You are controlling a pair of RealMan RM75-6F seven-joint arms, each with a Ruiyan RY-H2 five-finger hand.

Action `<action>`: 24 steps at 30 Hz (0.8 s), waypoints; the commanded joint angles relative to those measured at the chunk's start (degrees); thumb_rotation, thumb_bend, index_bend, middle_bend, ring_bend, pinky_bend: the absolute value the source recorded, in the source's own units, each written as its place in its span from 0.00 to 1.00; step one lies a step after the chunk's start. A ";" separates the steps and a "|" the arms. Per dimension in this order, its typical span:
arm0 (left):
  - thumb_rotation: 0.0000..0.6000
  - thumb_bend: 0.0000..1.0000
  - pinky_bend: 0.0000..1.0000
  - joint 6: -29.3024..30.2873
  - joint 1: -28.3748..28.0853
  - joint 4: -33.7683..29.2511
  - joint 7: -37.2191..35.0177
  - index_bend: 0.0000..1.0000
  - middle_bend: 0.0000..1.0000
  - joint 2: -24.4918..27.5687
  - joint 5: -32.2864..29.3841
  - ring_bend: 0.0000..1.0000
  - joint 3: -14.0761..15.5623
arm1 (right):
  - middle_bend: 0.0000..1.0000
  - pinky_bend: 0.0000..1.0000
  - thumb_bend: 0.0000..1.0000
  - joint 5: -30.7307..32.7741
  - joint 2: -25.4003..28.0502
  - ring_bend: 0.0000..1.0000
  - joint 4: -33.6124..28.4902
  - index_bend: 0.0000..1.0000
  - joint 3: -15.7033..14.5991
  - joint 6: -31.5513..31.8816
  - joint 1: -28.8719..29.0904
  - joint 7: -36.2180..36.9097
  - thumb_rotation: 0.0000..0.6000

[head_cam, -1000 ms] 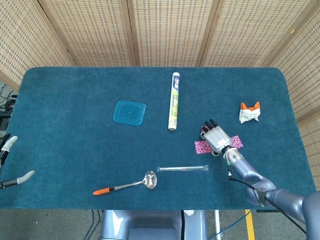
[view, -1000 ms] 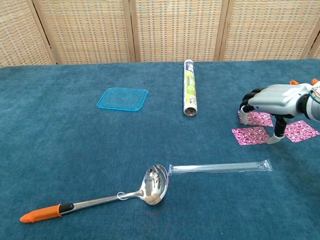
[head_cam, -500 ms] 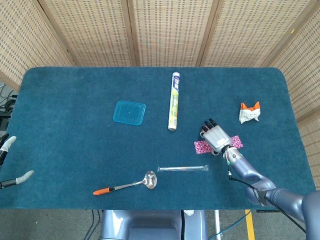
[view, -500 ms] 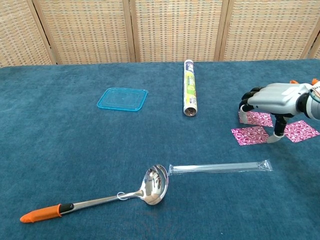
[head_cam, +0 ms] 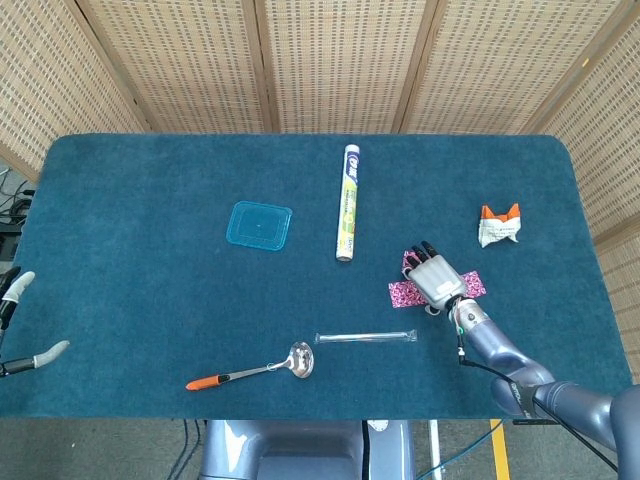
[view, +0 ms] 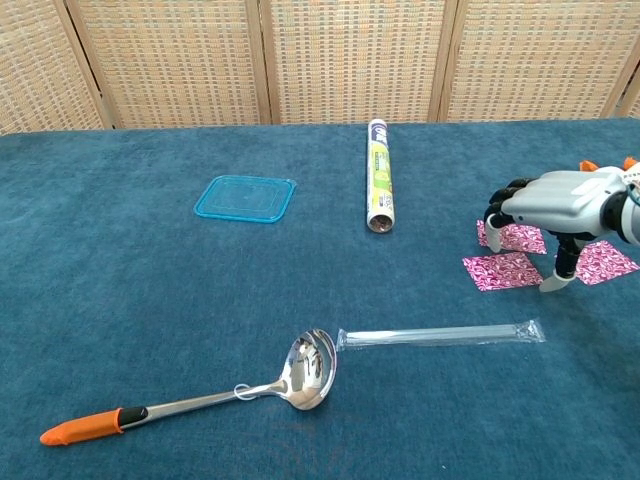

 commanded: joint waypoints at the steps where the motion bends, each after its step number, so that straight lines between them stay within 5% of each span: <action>1: 0.34 0.00 0.00 -0.02 0.03 0.06 -0.01 0.02 0.00 -0.04 -0.06 0.00 0.01 | 0.19 0.00 0.21 0.08 -0.23 0.00 0.37 0.33 0.02 -0.18 0.15 -0.02 1.00; 24: 0.34 0.00 0.00 0.21 0.47 0.69 -0.58 0.02 0.00 -0.27 -0.65 0.00 -0.04 | 0.19 0.00 0.21 -0.35 -1.85 0.00 3.83 0.33 0.37 -1.94 1.96 0.73 1.00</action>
